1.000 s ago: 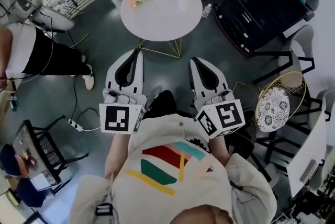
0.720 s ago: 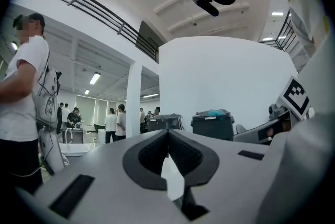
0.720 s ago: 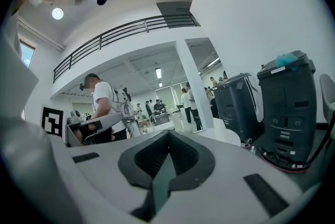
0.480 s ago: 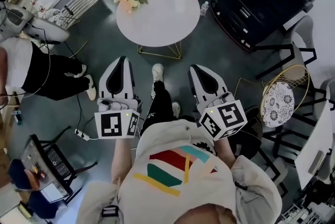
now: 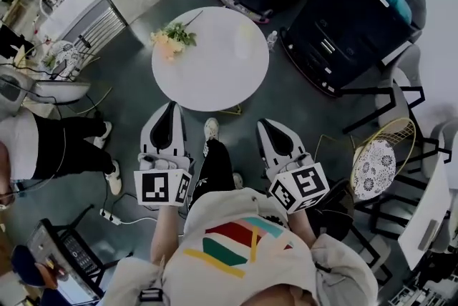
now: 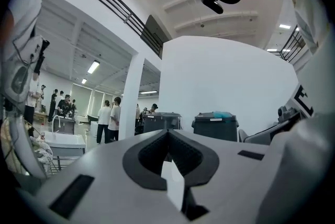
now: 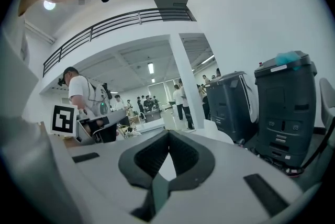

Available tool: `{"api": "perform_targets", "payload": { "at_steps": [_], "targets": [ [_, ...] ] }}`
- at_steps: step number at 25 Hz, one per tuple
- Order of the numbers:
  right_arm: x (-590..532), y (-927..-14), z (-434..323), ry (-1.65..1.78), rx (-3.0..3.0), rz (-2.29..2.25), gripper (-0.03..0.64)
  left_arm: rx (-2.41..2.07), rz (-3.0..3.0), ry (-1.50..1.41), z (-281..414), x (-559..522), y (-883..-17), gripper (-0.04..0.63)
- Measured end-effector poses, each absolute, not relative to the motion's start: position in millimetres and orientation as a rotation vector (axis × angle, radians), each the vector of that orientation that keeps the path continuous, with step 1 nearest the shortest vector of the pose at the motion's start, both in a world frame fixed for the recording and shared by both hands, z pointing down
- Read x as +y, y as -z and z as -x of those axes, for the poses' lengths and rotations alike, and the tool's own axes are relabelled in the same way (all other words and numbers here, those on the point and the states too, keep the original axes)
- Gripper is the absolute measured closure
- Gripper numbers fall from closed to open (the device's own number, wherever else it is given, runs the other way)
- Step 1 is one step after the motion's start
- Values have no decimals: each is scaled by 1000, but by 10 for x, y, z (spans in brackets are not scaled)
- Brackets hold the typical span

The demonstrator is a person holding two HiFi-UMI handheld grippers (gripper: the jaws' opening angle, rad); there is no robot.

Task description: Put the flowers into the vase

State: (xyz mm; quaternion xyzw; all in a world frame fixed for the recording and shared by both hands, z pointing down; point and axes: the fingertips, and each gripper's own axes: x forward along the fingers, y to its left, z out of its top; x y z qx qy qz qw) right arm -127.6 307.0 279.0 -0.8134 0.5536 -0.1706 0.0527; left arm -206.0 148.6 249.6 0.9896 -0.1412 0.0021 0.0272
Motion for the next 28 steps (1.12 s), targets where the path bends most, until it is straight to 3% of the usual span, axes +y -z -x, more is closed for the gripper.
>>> {"api": "perform_targets", "payload": {
  "at_steps": [17, 28],
  "targets": [
    [626, -2097, 45, 372, 1873, 2415, 606, -499, -2968, 81, 963, -725, -2333, 588],
    [440, -2010, -674, 310, 1781, 2508, 606, -480, -2917, 1, 359, -1194, -2663, 588]
  ]
}}
